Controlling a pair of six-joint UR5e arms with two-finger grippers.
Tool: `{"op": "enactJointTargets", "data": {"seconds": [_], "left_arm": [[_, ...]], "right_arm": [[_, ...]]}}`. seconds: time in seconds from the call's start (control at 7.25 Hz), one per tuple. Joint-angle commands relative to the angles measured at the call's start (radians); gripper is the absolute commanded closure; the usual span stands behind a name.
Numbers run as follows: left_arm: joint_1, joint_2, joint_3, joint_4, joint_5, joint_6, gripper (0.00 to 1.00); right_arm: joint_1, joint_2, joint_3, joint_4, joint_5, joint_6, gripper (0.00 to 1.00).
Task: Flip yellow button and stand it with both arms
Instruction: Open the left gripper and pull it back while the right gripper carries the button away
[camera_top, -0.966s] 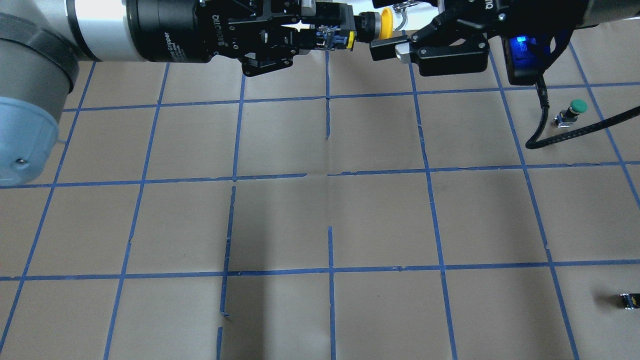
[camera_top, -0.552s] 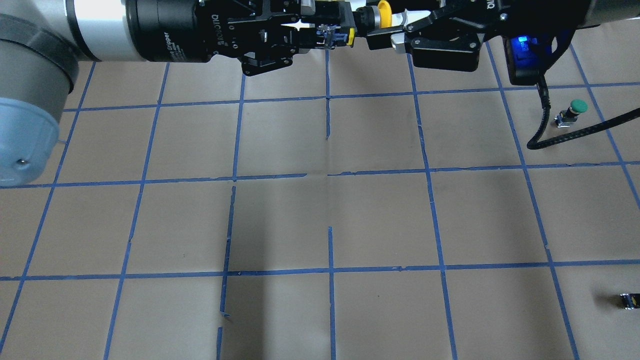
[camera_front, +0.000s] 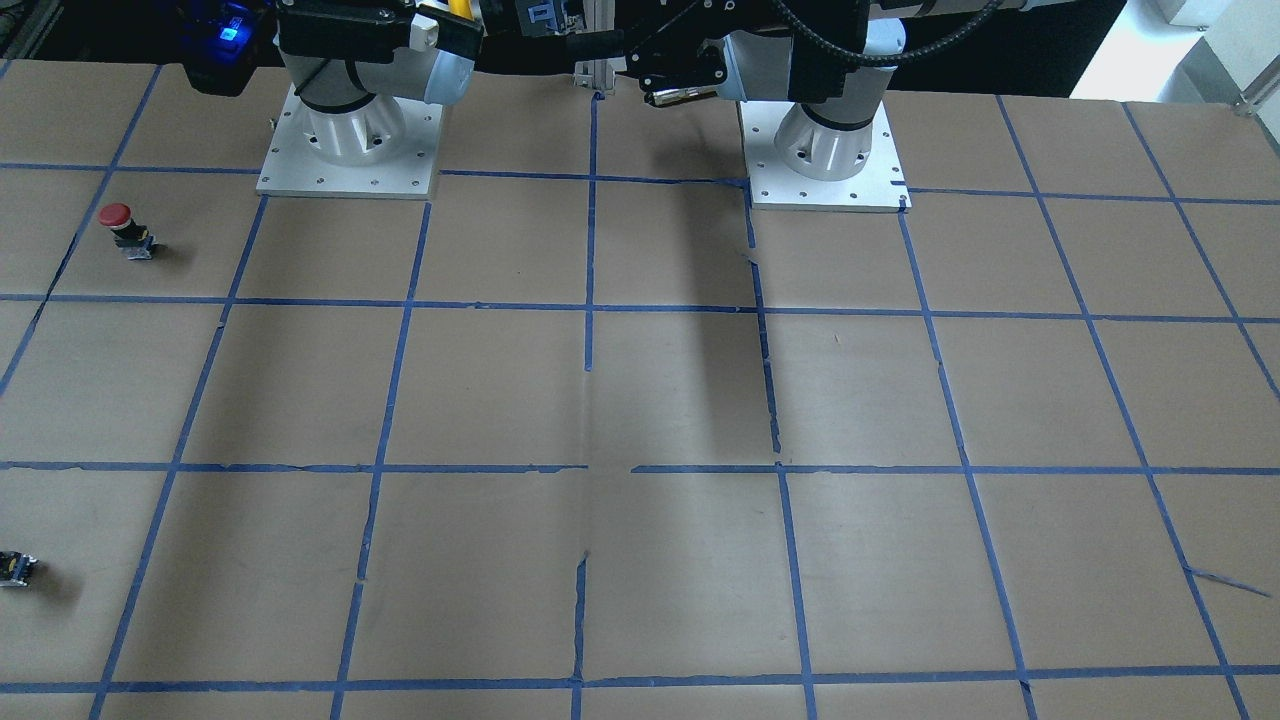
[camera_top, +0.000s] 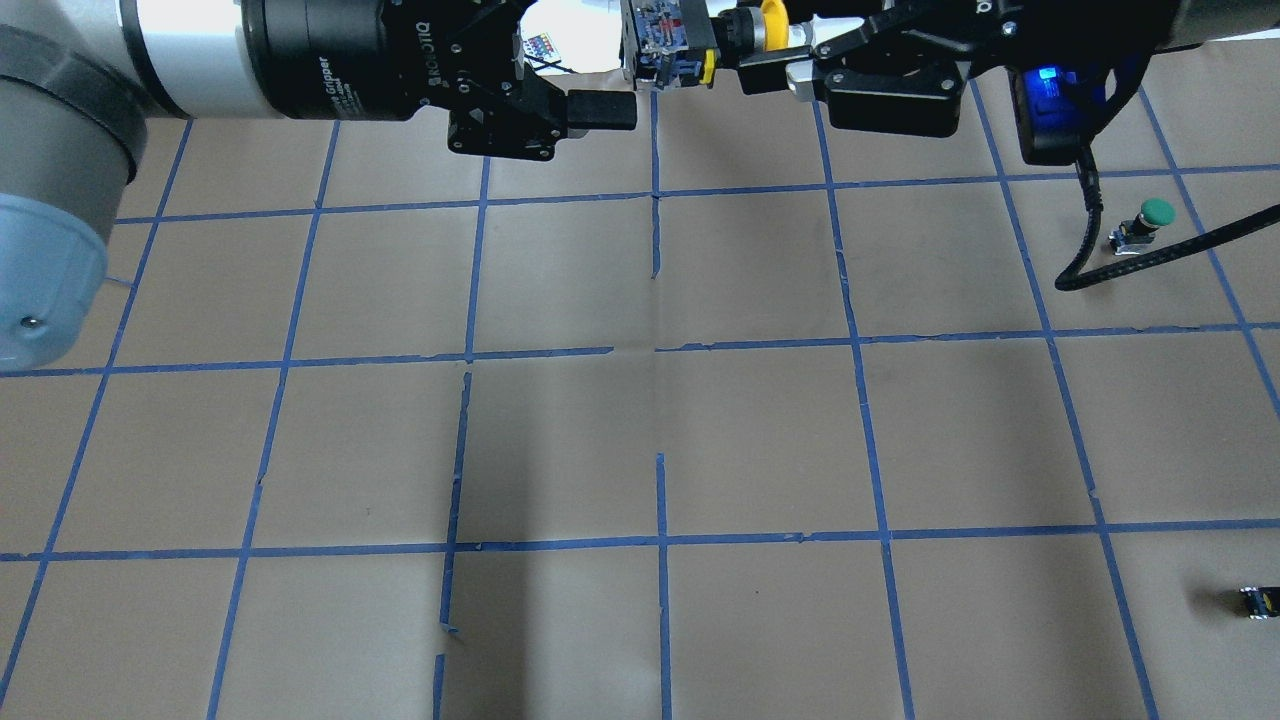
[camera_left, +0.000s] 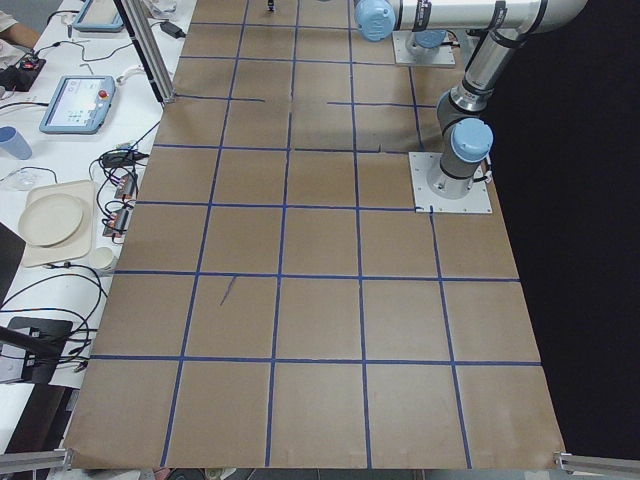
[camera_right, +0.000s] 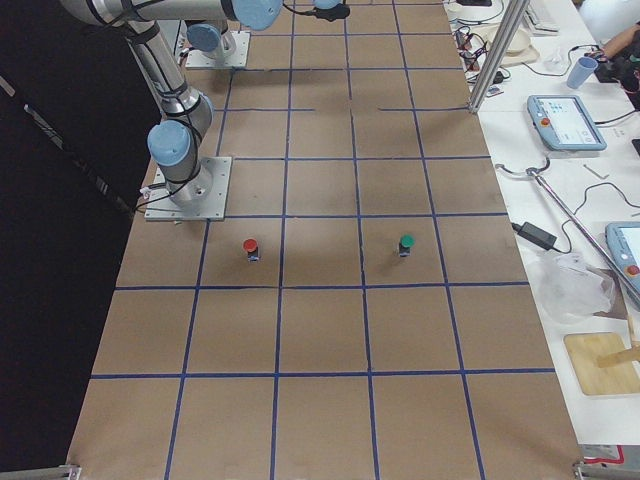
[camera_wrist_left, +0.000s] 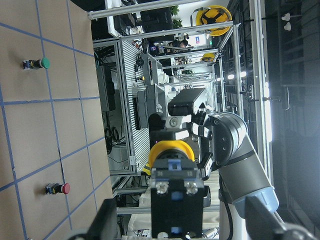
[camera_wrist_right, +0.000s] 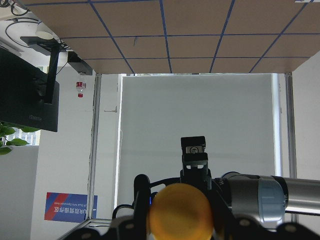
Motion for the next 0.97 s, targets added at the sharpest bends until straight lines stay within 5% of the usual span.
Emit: {"op": "enactJointTargets", "data": {"seconds": [0.0,0.55,0.83], "left_arm": [[0.013,-0.022,0.011,0.003,0.086,-0.007,0.0],[-0.011,-0.139,0.164,0.028,0.376,-0.008,0.0],[-0.045,-0.182,0.222,0.038,0.676,0.001,0.0]], "right_arm": [[-0.004,0.003,-0.001,-0.086,-0.15,-0.056,0.93],[-0.004,0.009,0.01,-0.075,-0.751,-0.617,0.92],[-0.063,0.016,0.014,-0.084,-0.993,-0.912,0.92]]}}
